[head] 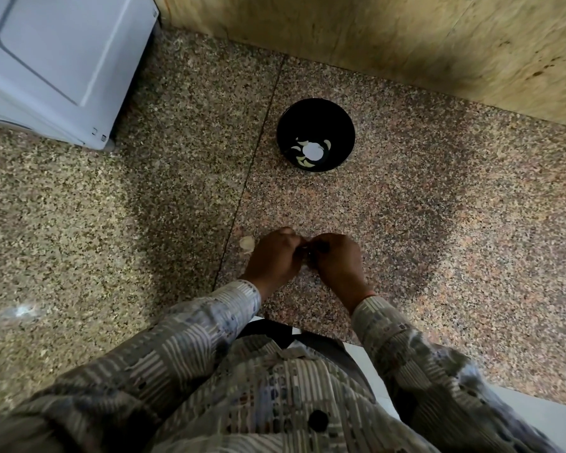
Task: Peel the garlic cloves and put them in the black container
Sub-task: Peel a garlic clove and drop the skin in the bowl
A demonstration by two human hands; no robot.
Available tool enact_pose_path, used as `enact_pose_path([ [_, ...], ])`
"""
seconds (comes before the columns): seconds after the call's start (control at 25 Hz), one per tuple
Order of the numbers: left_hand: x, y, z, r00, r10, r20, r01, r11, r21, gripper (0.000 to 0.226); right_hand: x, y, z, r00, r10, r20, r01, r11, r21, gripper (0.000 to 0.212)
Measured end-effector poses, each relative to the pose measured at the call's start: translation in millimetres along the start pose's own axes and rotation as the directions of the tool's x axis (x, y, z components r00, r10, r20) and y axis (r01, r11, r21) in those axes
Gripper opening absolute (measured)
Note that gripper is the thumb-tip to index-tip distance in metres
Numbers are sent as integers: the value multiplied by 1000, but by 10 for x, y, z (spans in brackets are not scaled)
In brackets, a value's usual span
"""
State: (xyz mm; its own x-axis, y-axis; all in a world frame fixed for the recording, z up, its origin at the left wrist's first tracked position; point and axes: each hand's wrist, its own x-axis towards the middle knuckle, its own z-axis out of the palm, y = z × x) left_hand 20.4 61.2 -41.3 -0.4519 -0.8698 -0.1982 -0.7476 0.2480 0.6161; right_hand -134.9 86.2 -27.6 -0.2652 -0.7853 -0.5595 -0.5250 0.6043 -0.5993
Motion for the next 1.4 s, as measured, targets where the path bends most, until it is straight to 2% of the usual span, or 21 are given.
enact_pose_path([
  [0.08,-13,-35,7,1000,-6,-15,6,1000,8,5,-7,-6,7,998,-50,-39,48,998,-48,14],
  [0.24,32,-18,-5,999,-27,-47,28,999,18,5,203,-41,-135,994,96,47,-95,995,-19,4],
  [0.4,70,-50,27,997,-62,-50,58,996,-74,8,369,-115,-170,987,156,36,-150,979,-138,16],
  [0.48,92,-71,24,998,-63,-27,60,993,-99,8,400,-118,-184,986,141,84,-118,964,-240,20],
  [0.56,113,-77,11,999,-50,-19,48,995,-88,8,410,-123,-182,979,163,119,-129,959,-253,24],
  [0.68,136,-84,-9,999,-34,-38,30,995,-94,7,425,-154,-179,974,225,29,-216,958,-188,24],
  [0.8,143,-64,-11,998,-52,-40,48,992,-115,7,416,-150,-183,980,173,101,-143,957,-251,29],
  [0.96,148,-53,-5,996,-83,-35,79,990,-113,8,396,-145,-183,978,210,0,-206,960,-190,30],
  [1.08,133,-39,-4,996,-83,-36,78,990,-117,5,365,-149,-220,984,135,115,-103,963,-249,26],
  [1.2,127,-56,-77,995,-98,-13,94,980,-177,8,278,-116,-228,992,62,114,-47,991,-129,9],
  [1.28,92,-7,-145,990,-139,2,136,966,-218,8,160,-98,-256,993,3,118,3,999,-52,6],
  [1.36,46,130,-196,974,-227,13,217,912,-348,6,26,-80,-383,984,-2,179,-31,983,181,13],
  [1.4,17,238,-232,951,-305,41,288,835,-469,6,-53,-97,-480,976,-14,216,-53,953,299,17],
])
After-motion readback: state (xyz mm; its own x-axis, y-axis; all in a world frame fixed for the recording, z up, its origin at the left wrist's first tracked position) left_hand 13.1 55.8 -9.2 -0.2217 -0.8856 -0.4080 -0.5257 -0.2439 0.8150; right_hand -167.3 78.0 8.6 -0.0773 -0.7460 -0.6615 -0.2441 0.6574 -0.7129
